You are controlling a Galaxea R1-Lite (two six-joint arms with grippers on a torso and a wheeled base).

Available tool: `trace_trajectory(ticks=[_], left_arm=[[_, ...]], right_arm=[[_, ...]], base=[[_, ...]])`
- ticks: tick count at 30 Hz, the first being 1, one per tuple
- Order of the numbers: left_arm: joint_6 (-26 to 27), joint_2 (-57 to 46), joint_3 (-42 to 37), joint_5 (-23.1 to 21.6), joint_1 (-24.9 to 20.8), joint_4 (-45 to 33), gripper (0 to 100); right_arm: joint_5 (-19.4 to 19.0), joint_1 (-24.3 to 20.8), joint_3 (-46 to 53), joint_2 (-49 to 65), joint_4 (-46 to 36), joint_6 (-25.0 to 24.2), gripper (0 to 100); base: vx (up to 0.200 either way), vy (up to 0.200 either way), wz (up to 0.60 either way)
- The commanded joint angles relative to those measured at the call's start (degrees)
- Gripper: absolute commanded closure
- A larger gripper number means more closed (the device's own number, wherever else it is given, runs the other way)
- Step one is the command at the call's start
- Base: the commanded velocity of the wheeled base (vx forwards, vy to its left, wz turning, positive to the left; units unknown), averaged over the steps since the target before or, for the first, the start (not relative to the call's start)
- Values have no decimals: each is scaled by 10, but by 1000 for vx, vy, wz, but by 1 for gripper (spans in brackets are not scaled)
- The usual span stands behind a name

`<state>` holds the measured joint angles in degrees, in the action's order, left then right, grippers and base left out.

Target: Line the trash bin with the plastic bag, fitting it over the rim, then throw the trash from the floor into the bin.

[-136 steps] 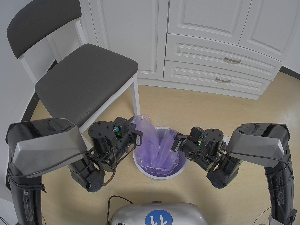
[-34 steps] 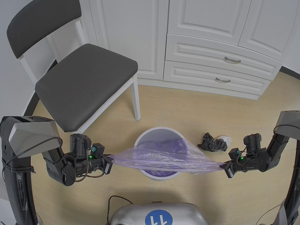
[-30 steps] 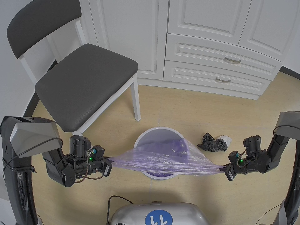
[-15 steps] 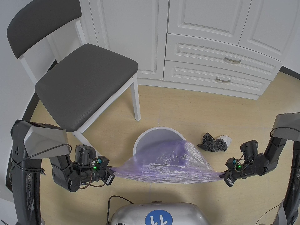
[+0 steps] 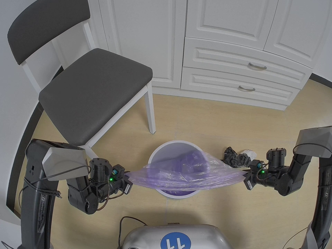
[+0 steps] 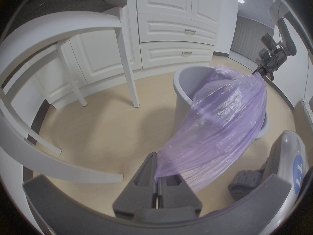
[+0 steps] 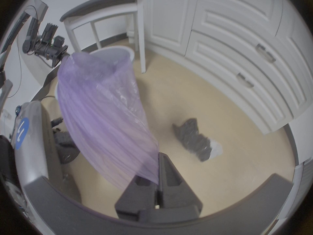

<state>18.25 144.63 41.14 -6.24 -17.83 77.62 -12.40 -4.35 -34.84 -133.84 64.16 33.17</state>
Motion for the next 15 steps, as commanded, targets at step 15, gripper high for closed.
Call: trace_trajectory(ticks=[15], left_arm=[[-18, -80, -22, -59, 51, 25, 100]], right_arm=[[4, 6, 33, -5, 155, -30, 100]], base=[[0, 0, 0]])
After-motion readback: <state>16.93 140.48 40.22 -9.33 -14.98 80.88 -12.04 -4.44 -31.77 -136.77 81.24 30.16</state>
